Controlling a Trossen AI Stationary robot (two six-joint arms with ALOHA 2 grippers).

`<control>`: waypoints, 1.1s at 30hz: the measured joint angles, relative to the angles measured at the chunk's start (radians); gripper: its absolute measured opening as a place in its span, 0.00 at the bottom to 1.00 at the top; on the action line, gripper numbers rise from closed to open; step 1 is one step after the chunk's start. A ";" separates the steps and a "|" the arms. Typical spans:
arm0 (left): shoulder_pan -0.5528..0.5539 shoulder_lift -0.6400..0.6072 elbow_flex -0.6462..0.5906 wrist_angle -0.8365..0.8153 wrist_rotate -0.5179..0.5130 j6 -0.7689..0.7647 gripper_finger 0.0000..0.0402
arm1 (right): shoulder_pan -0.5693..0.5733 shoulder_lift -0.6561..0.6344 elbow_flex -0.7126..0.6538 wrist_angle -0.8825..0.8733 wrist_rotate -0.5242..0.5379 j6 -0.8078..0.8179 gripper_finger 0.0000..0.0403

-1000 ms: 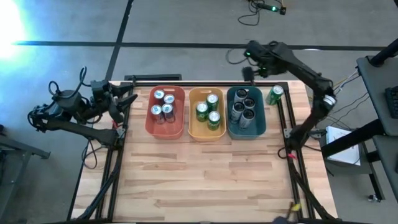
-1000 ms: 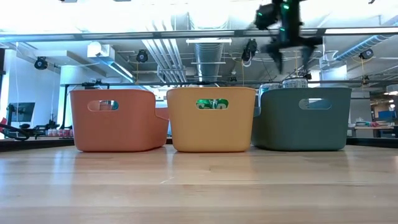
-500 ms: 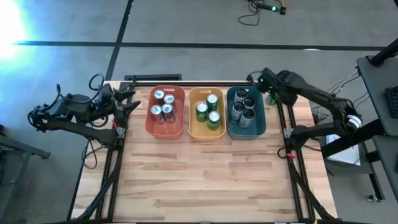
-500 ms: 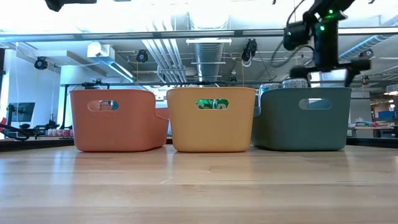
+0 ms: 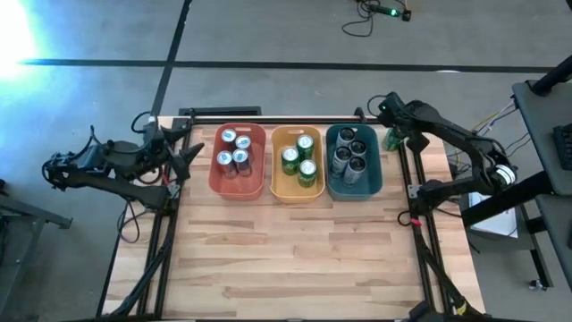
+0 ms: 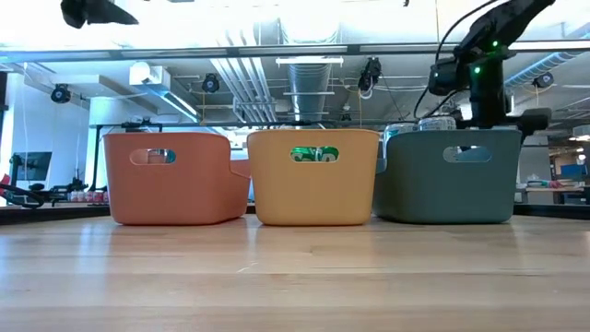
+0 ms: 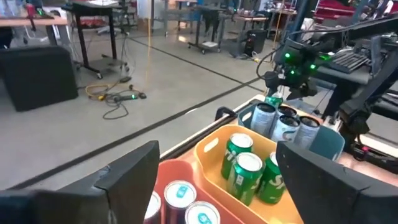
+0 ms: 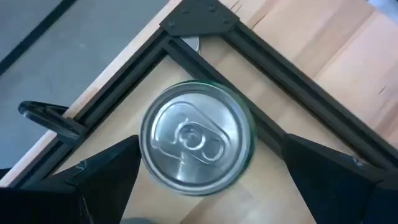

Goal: Sort soda cans
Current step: Put the green soda can into the yellow bin

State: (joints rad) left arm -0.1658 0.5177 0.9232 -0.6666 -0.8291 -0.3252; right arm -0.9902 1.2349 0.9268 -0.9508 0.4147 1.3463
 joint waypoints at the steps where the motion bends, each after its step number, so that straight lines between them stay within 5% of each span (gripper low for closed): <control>1: 0.000 -0.001 -0.008 0.000 0.001 -0.014 0.77 | -0.011 0.009 0.000 0.007 -0.004 -0.002 0.94; 13: -0.001 0.000 -0.121 0.084 0.000 -0.073 0.79 | -0.078 0.160 0.000 0.122 -0.110 -0.048 0.94; 22: -0.001 -0.001 -0.146 0.113 0.034 -0.100 0.79 | -0.077 0.159 -0.002 0.108 -0.106 -0.058 0.72; 33: -0.001 0.001 0.022 0.088 0.230 0.071 0.79 | 0.157 -0.024 0.229 -0.138 0.192 -0.276 0.72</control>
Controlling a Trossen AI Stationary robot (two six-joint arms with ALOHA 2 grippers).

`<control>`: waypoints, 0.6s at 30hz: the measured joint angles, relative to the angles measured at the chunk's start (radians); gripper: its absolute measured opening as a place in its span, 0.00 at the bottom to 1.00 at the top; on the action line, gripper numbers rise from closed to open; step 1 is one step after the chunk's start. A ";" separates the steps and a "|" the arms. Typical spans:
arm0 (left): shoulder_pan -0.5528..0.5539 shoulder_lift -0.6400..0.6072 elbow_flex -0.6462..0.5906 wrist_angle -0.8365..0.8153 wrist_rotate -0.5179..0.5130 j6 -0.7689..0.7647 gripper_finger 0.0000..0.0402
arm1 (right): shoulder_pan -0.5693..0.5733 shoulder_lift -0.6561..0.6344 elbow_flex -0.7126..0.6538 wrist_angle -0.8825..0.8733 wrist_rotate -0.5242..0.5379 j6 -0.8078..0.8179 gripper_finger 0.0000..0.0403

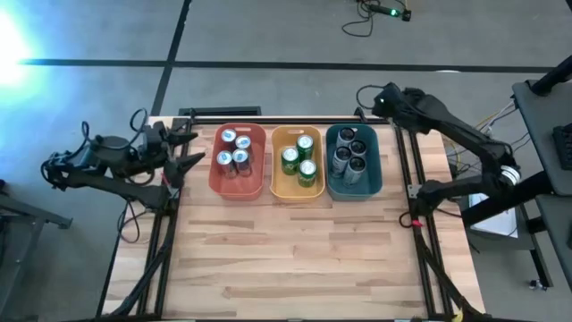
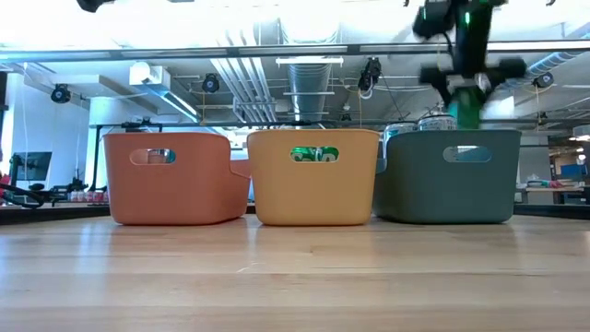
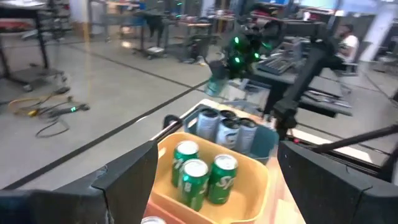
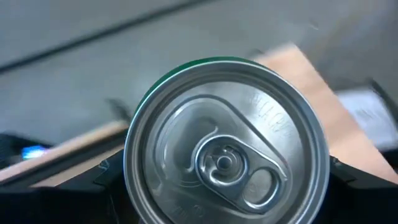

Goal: Sort soda cans
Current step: Put the green soda can into the yellow bin

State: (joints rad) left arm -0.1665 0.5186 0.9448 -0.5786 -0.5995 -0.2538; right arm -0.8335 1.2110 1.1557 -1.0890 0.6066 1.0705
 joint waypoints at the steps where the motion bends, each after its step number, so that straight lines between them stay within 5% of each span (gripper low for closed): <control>1: 0.000 0.000 0.008 0.000 0.015 0.010 0.79 | 0.035 -0.013 0.036 -0.008 0.008 -0.018 0.72; 12: 0.000 0.007 0.008 0.016 0.036 0.029 0.79 | 0.579 0.045 0.307 0.090 -0.006 -0.204 0.72; 18: 0.000 0.006 0.009 0.029 0.037 0.018 0.79 | 0.814 0.213 0.376 0.180 -0.149 -0.329 0.73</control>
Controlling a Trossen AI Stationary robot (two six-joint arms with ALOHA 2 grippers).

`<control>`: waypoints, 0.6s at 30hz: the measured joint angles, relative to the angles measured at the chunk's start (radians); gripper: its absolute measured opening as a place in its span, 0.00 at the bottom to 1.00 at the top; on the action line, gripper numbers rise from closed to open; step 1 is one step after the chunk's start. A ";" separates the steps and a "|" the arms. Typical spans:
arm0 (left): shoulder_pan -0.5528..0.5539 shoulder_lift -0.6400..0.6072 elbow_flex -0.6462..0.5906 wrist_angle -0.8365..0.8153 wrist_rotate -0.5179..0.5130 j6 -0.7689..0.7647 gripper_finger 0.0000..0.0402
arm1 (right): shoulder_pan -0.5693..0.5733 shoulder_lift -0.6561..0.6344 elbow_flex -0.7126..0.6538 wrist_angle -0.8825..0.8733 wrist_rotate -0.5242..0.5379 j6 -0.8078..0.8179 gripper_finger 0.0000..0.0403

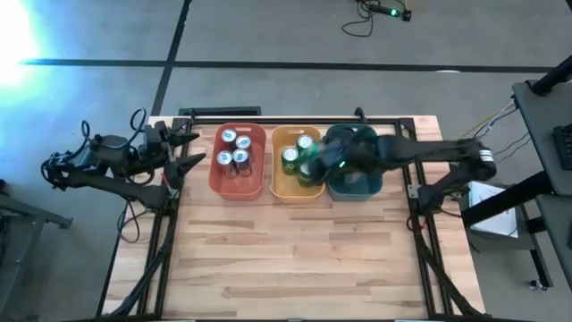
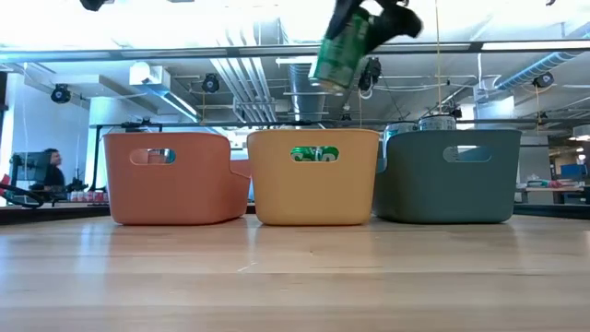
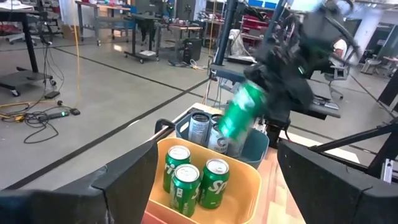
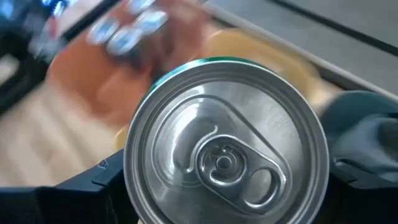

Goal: Sort soda cans
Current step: Put the green soda can into the yellow bin

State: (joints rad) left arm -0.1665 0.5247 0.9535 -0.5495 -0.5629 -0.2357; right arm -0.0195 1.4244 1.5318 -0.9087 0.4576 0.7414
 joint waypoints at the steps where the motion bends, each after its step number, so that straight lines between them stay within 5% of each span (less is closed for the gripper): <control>1: 0.000 0.000 0.000 0.002 0.002 -0.002 0.79 | 0.026 0.030 0.013 0.006 -0.013 -0.018 0.73; 7: 0.000 0.000 0.000 0.003 0.004 -0.008 0.79 | 0.094 0.207 0.113 0.041 -0.060 -0.176 0.73; 18: 0.000 -0.002 0.002 0.044 -0.003 -0.009 0.79 | 0.035 0.430 0.201 0.040 -0.099 -0.280 0.74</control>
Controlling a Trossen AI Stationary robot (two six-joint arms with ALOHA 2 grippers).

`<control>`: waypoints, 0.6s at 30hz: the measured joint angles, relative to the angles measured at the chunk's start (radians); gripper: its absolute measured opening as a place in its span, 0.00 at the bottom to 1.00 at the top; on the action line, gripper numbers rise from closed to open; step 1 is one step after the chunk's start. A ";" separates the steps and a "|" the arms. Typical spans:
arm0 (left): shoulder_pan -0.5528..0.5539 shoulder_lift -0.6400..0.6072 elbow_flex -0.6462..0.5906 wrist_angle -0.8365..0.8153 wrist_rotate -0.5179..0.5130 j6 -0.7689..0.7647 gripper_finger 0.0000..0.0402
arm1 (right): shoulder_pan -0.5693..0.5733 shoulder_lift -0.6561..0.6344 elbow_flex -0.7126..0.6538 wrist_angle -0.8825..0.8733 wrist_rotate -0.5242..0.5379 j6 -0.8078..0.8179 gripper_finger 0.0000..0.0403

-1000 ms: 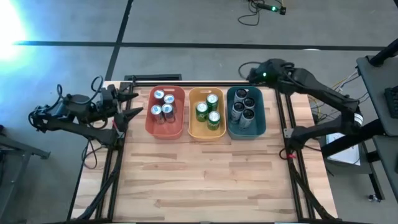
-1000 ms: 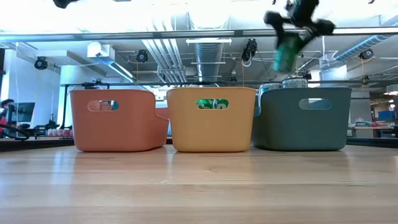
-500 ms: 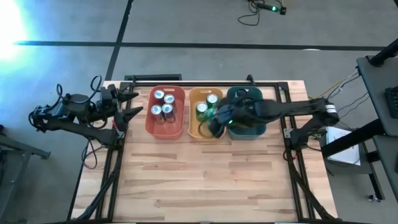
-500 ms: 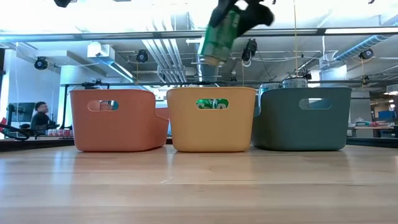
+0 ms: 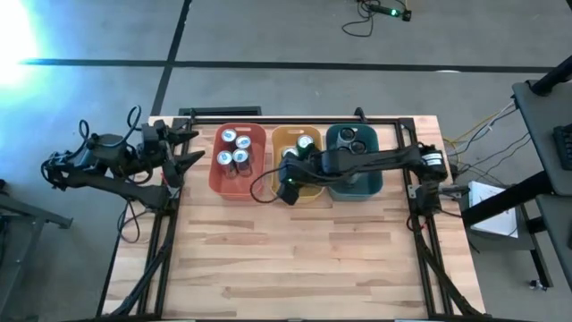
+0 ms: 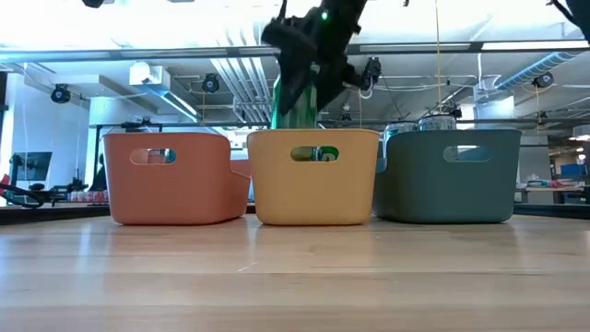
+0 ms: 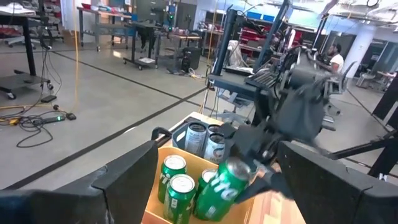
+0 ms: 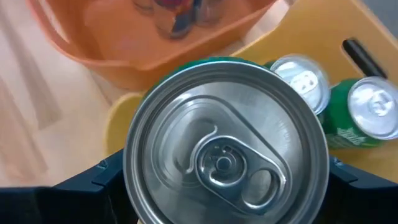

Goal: Sort soda cans
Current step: Put the green soda can into the yellow bin

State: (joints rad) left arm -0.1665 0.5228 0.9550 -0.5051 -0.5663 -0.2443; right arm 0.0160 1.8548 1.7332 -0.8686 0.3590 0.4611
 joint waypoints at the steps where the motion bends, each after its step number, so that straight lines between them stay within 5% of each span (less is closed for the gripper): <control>1: 0.000 0.000 0.000 0.000 0.000 0.000 0.79 | -0.002 0.013 0.000 -0.002 -0.006 -0.005 0.74; 18: 0.000 -0.003 0.000 -0.004 0.001 0.000 0.79 | -0.064 0.118 -0.009 -0.005 -0.095 -0.006 0.76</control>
State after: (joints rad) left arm -0.1665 0.5201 0.9550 -0.5087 -0.5655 -0.2443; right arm -0.0477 1.9730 1.7246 -0.8734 0.2637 0.4547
